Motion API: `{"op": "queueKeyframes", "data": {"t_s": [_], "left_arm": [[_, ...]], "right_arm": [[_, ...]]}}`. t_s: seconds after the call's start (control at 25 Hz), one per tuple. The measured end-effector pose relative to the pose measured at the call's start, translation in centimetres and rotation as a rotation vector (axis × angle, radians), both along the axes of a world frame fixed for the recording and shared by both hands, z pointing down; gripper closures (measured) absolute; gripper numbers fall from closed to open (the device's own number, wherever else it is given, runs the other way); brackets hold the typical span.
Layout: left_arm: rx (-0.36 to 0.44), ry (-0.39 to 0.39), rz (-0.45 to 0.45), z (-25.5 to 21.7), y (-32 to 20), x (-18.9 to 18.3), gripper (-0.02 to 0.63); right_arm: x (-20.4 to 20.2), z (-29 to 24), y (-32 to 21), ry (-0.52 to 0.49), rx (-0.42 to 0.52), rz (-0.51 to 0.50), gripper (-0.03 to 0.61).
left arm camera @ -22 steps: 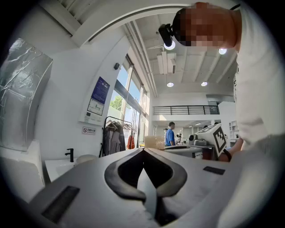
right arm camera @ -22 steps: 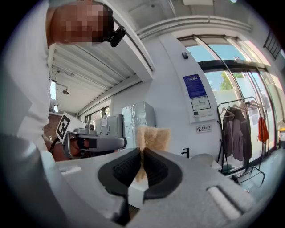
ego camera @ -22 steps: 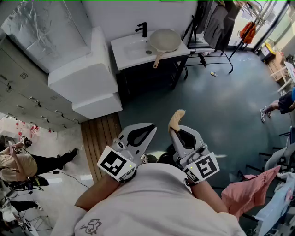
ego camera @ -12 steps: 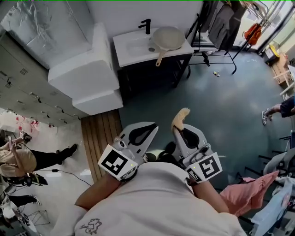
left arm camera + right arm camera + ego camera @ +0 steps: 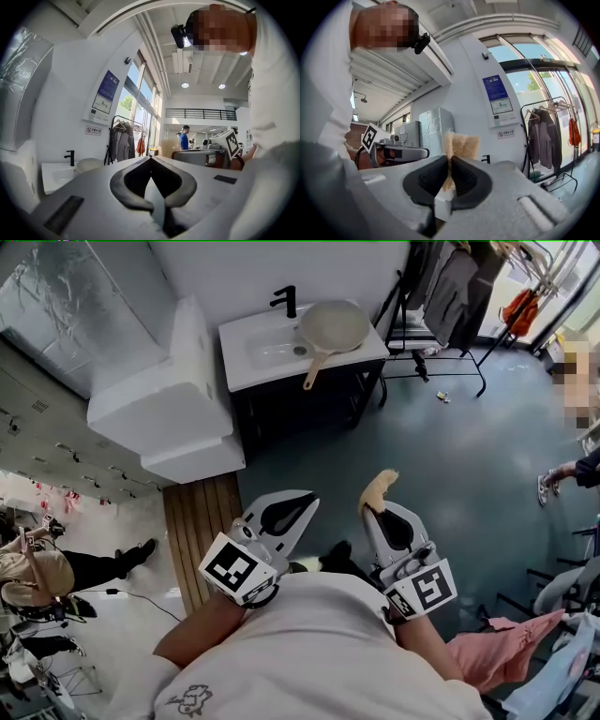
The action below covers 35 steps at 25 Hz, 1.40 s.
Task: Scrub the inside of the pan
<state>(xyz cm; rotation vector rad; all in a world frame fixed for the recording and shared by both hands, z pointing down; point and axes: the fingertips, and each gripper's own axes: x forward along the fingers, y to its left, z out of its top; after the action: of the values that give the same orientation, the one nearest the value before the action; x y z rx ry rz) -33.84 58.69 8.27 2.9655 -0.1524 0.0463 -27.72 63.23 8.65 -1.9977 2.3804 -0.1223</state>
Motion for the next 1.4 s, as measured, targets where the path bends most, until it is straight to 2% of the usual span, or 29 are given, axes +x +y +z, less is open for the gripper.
{"op": "queueKeyframes", "data": {"t_s": [0.2,0.52,1.0,1.4], "left_arm": [[0.014,-0.014,-0.015,0.3,-1.1,6.7,0.615],[-0.007,-0.049,-0.047,1.9,-2.9,13.5,0.615],[-0.001,-0.028,-0.038,2.9,-11.9,19.5,0.615],[0.035,-0.033,-0.03,3.2,-26.1,21.4,0.615]], "right_arm": [[7.3,-0.3,-0.6,0.004,0.012,-0.02,0.555],[15.6,0.1,-1.9,-0.01,0.012,-0.021,0.555],[20.5,1.7,-9.8,0.002,-0.026,-0.013,0.555],[22.3,2.0,-24.0,0.011,-0.036,-0.003,0.555]]}}
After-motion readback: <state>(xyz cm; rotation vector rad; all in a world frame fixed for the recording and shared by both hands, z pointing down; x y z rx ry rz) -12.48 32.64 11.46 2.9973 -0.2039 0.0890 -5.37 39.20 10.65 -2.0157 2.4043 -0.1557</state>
